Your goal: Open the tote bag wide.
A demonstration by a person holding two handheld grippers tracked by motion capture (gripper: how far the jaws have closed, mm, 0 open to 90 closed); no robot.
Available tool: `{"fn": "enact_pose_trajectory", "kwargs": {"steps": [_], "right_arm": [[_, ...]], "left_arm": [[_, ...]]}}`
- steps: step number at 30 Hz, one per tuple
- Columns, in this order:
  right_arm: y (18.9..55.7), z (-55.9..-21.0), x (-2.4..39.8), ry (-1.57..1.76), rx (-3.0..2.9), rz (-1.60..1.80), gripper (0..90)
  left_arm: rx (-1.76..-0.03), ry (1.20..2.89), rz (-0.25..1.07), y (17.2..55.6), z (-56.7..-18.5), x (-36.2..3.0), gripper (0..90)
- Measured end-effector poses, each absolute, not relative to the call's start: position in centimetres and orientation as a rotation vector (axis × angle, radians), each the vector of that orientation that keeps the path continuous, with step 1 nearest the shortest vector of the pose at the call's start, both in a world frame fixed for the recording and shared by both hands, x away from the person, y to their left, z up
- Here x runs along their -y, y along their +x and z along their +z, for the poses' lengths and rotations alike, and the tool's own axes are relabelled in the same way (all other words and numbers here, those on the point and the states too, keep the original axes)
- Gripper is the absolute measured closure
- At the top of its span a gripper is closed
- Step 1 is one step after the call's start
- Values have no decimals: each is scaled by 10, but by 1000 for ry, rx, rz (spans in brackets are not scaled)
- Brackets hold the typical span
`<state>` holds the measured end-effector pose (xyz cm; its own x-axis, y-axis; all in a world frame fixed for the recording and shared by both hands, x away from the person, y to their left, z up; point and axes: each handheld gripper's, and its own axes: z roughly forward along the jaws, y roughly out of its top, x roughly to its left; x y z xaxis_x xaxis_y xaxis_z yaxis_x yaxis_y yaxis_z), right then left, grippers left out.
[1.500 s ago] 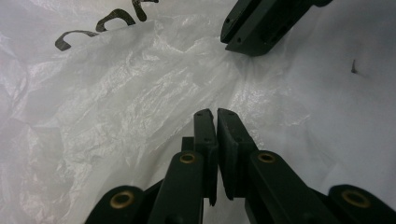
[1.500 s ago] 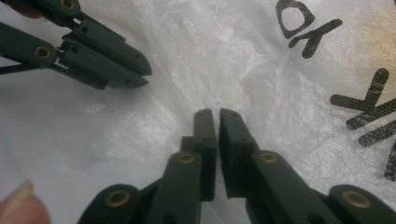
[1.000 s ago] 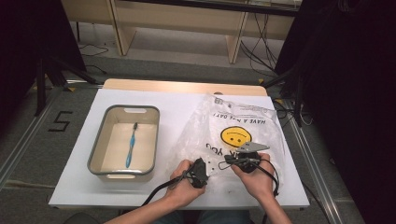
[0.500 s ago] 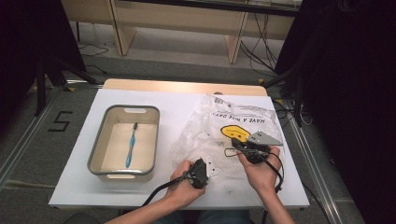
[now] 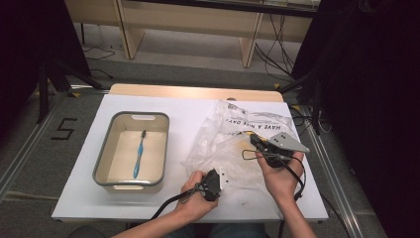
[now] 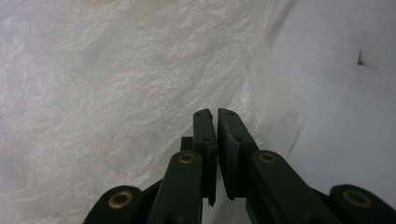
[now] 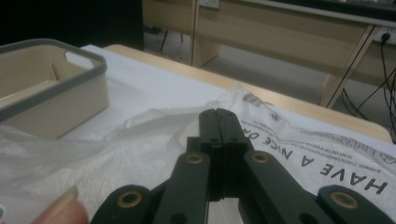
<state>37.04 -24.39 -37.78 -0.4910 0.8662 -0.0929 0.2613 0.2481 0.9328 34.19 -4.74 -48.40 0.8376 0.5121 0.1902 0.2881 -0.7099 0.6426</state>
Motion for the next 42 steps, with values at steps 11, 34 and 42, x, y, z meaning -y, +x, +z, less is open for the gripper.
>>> {"fn": "enact_pose_trajectory", "kwargs": {"steps": [11, 34, 42], "right_arm": [[373, -375, 238, 1020, -1895, 1256, 900], [376, -378, 228, 1036, -1926, 1256, 900], [377, -379, 228, 1037, -1927, 1259, 900]], "left_arm": [[-611, 2388, 493, 347, -481, 43, 834], [-687, 2301, 531, 356, -455, 20, 825], [-661, 2239, 460, 349, -429, 12, 702]]}}
